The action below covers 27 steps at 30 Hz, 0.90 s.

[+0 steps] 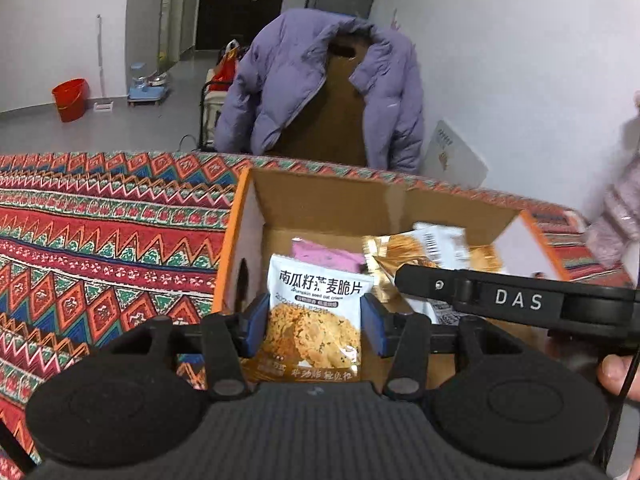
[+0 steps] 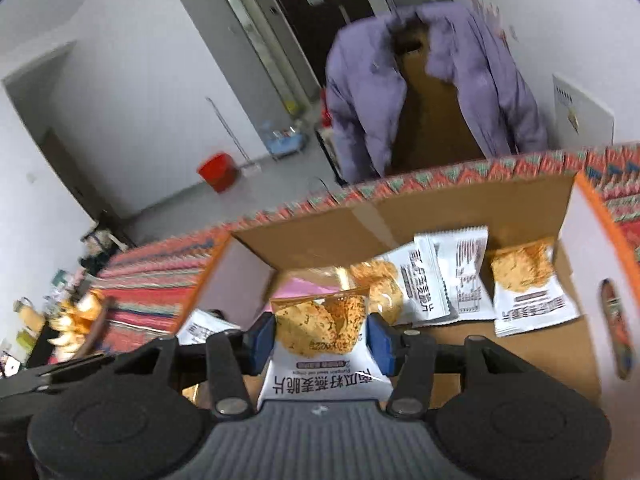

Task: Organize snacks
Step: 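Carry both oat-crisp packets into the cardboard box and open both tools, then withdraw both tools from the box back toward the snack pile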

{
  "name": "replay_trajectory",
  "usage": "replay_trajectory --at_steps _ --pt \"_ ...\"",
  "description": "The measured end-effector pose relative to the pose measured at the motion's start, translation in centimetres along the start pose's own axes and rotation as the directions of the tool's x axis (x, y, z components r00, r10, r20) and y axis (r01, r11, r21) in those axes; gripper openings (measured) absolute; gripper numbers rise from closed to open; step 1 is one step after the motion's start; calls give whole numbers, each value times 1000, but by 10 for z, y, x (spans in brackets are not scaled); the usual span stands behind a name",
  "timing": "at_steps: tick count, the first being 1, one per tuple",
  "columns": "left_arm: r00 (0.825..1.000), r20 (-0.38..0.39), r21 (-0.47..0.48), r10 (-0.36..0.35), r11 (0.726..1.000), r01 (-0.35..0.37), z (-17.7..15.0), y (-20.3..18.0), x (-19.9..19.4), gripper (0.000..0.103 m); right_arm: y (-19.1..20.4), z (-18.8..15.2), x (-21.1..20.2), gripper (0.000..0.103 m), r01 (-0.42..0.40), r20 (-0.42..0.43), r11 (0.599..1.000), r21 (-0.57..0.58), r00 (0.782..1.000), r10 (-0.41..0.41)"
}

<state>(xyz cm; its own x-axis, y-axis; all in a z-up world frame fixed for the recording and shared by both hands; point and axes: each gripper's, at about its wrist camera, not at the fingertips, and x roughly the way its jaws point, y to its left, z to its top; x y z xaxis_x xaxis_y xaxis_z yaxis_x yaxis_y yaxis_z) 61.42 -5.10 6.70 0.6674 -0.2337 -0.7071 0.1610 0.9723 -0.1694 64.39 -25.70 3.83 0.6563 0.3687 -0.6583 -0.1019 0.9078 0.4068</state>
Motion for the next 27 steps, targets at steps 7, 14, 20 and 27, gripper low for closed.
replay_trajectory --at_steps 7,14,20,27 --pt "997 51 39 -52 998 50 -8 0 2 71 -5 0 12 76 21 6 999 41 1000 -21" --pt "996 78 32 -37 999 34 -21 3 -35 76 5 -11 -39 87 56 54 998 -15 997 -55" --pt "991 135 43 -10 999 5 -58 9 -104 82 13 -50 -115 87 97 125 989 -110 989 -83" --pt "975 223 96 -22 995 0 -125 -8 -196 90 33 -119 -205 100 157 252 961 -227 963 -98"
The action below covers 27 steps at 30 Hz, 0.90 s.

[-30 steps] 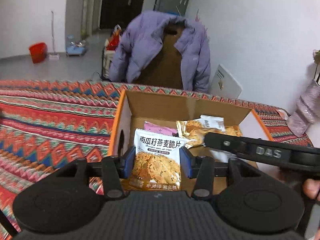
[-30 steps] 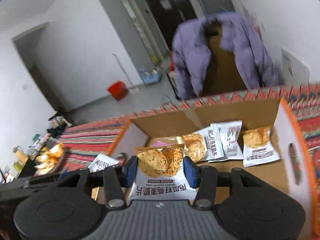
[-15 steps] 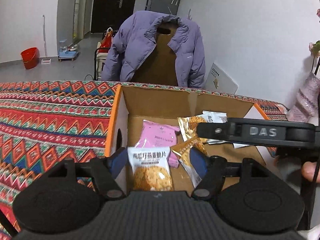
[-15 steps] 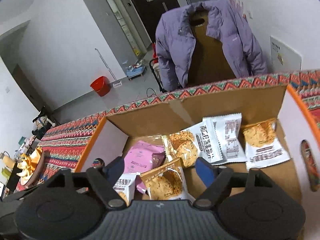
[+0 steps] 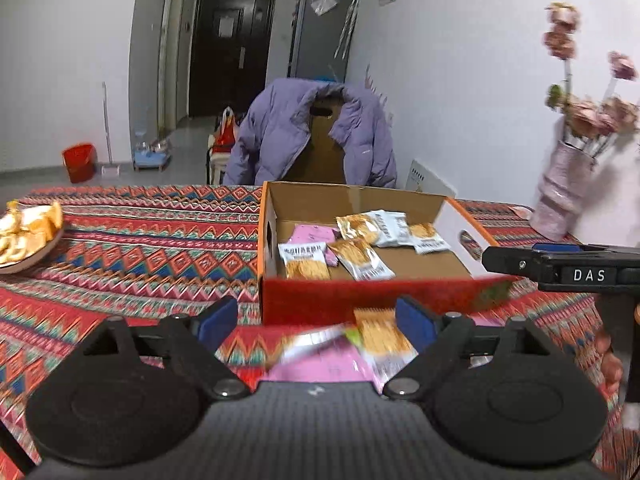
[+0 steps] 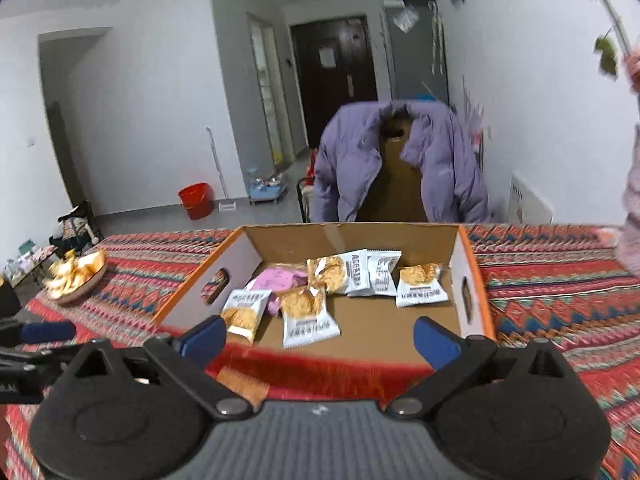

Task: Organize snacks
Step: 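Withdraw both tools from the box back toward the snack pile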

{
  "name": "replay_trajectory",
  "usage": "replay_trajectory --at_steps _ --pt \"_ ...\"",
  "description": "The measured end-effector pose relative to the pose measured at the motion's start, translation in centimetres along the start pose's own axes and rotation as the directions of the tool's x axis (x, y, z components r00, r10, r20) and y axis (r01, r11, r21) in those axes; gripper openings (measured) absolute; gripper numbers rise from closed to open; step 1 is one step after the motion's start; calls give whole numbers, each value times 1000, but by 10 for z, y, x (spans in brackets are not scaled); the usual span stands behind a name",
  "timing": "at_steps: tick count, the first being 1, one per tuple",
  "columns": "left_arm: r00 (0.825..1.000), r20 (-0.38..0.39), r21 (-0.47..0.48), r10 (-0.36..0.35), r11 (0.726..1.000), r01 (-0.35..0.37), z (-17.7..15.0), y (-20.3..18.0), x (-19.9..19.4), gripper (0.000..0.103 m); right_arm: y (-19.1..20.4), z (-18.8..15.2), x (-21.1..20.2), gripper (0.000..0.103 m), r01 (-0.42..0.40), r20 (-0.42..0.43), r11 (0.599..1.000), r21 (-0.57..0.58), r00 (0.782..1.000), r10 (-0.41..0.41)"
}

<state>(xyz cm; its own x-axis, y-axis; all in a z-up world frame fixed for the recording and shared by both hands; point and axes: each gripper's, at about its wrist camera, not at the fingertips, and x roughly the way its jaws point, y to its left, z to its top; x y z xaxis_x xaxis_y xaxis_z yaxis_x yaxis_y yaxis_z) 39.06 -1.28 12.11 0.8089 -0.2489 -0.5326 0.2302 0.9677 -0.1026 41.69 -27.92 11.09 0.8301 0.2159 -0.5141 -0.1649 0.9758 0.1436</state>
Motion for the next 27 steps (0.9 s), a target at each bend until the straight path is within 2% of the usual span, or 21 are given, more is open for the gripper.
replay_trajectory --at_steps 2,6,14,21,27 --pt "999 37 21 2 1000 -3 -17 -8 -26 95 6 -16 -27 100 -6 23 1000 -30 1000 7" --pt "996 91 31 11 999 -14 -53 -20 -69 96 23 -53 -76 100 11 75 994 -109 997 -3" --pt "992 118 15 38 999 -40 -124 -43 -135 100 42 -131 -155 101 10 109 987 -163 994 8" --pt "993 94 9 68 998 -69 -175 -48 -169 100 47 -194 -203 101 56 138 982 -181 990 -31" --pt "994 82 -16 76 997 -75 -196 -56 -175 100 41 -221 -216 103 49 108 982 -185 994 -30"
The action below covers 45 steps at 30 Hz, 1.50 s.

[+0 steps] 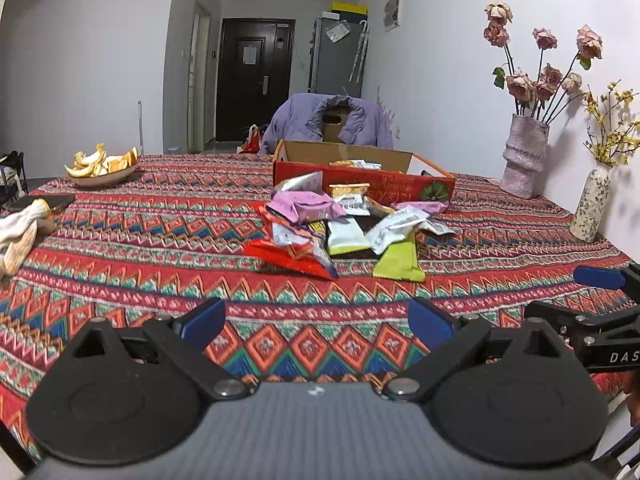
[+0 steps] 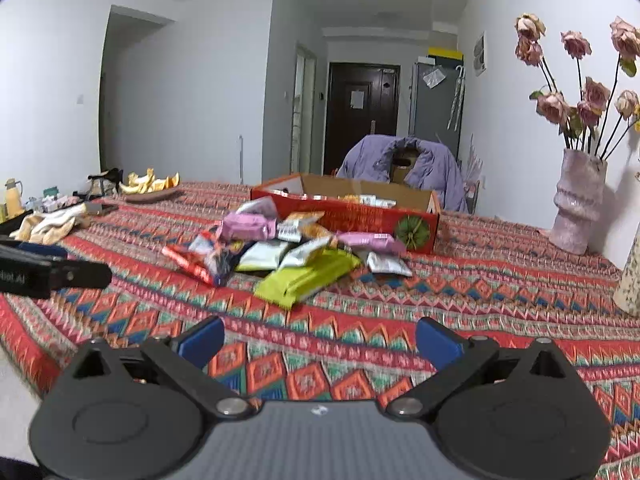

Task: Organize snacks
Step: 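Withdraw both tools from the box back toward the snack pile, then grasp a white packet with the left tool while the right tool grasps another white packet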

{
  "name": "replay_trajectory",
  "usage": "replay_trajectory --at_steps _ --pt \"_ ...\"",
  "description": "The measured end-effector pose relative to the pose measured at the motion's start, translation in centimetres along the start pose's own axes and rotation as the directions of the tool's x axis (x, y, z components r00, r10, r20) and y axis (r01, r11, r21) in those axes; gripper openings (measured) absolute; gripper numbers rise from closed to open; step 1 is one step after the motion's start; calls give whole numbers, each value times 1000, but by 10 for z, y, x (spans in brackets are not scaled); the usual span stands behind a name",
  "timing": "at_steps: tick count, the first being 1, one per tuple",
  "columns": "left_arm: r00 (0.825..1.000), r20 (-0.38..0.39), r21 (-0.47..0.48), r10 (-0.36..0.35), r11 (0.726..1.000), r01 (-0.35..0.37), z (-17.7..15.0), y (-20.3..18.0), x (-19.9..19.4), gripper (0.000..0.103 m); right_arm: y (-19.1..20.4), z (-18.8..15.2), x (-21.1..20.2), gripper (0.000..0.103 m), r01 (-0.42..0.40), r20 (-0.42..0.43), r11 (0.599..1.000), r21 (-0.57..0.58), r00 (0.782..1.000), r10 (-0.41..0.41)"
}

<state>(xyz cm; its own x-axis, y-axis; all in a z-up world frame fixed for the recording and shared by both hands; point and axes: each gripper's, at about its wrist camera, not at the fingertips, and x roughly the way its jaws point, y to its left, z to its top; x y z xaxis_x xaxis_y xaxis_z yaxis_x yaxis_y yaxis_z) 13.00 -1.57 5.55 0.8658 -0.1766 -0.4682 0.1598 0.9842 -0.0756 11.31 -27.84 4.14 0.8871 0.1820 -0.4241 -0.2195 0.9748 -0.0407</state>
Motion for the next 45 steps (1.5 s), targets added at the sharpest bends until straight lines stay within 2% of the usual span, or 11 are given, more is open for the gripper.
replay_trajectory --at_steps 6,11,18,21,25,28,30,32,38,42,45 --pt "1000 -22 10 -21 1000 21 -5 -10 9 100 -10 -6 -2 103 23 -19 1000 7 1000 -23" --pt "998 -31 28 -63 998 64 7 -30 34 100 -31 -2 4 103 55 -38 997 51 998 -53" --pt "996 -2 98 -85 992 85 36 -69 96 97 -65 4 26 103 90 -84 990 108 993 -82" --pt "995 -17 98 -98 990 99 49 -84 131 94 -78 10 40 103 96 -103 990 107 991 -85" --pt "994 -69 90 -84 992 90 62 -97 180 81 -97 21 67 103 105 -133 988 115 987 -89" --pt "990 -112 52 -84 995 90 67 -96 211 73 -109 31 91 103 86 -153 987 136 986 -65" --pt "986 -130 4 -109 994 111 68 -90 225 64 -115 37 109 101 69 -167 986 149 985 -44" --pt "980 -147 -40 -134 991 130 69 -81 233 49 -121 45 132 101 48 -180 986 162 984 -18" --pt "971 -132 -157 -199 971 178 80 -55 231 29 -127 66 210 92 -22 -217 981 193 974 65" --pt "972 -109 -157 -206 970 188 91 -48 225 26 -124 76 254 78 -36 -225 976 215 971 86" --pt "973 -81 -136 -217 969 205 98 -47 220 26 -117 81 278 77 -45 -241 981 191 966 91"
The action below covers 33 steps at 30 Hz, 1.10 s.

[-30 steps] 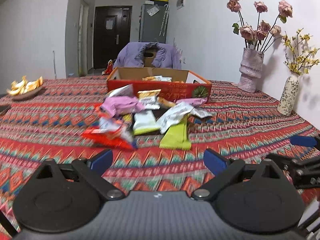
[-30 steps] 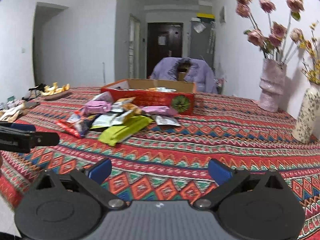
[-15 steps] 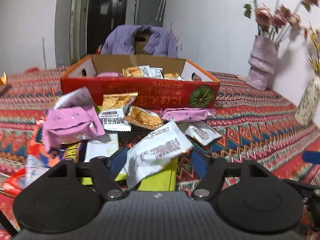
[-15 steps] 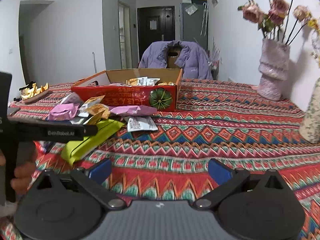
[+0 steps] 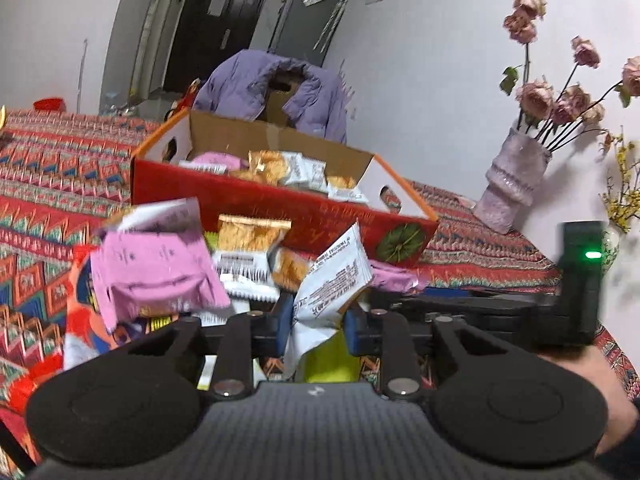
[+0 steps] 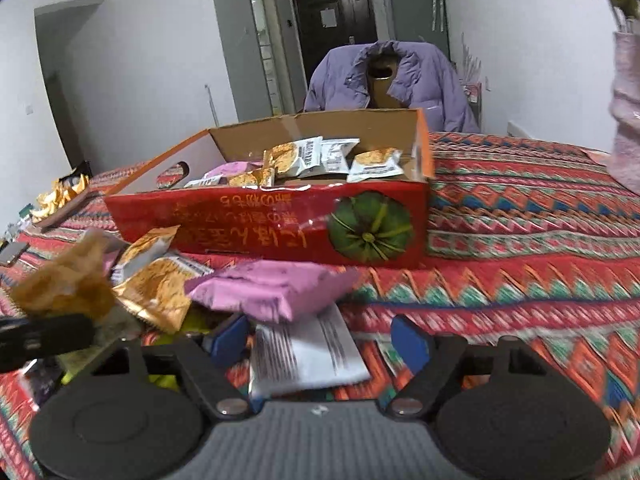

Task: Organize snacks
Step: 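Grasp a white packet with the left tool while the right tool grasps another white packet, then carry both white packets into the box and open both tools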

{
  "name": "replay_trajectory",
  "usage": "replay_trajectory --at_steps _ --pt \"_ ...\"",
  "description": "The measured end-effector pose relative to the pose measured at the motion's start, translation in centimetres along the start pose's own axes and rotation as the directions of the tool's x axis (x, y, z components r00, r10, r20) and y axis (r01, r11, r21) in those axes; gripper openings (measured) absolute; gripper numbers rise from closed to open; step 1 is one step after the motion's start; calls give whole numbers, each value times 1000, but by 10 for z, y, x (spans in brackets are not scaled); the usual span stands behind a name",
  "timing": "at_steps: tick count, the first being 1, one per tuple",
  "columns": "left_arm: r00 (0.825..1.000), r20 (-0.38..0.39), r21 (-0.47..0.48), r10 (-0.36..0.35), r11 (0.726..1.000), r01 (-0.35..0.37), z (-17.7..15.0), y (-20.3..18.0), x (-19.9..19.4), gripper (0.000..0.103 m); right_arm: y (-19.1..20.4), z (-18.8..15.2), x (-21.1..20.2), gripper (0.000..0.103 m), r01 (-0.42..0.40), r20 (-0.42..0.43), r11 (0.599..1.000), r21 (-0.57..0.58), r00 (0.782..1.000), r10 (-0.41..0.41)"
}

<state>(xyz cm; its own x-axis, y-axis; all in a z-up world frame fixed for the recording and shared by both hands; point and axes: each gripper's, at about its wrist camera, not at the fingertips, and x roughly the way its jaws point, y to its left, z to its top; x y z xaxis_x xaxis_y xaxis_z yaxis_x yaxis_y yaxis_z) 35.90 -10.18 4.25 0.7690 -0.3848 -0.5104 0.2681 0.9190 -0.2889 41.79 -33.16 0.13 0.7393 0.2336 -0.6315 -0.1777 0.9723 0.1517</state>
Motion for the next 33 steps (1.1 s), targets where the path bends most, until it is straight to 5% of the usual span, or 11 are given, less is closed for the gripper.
replay_trajectory --at_steps 4,6,18,33 --pt "1000 15 22 2 1000 -2 4 -1 -3 26 13 -1 9 71 26 -8 998 -56 1000 -26" --pt "1000 11 20 5 1000 -6 4 -1 -2 26 16 -3 7 52 35 -5 997 -63 999 -35" --pt "1000 24 48 10 999 -11 -18 -24 -56 26 19 -68 -91 50 36 5 998 42 999 -36" --pt "993 114 114 30 993 -43 -71 -62 -152 26 55 -129 -215 50 -14 191 1000 26 982 9"
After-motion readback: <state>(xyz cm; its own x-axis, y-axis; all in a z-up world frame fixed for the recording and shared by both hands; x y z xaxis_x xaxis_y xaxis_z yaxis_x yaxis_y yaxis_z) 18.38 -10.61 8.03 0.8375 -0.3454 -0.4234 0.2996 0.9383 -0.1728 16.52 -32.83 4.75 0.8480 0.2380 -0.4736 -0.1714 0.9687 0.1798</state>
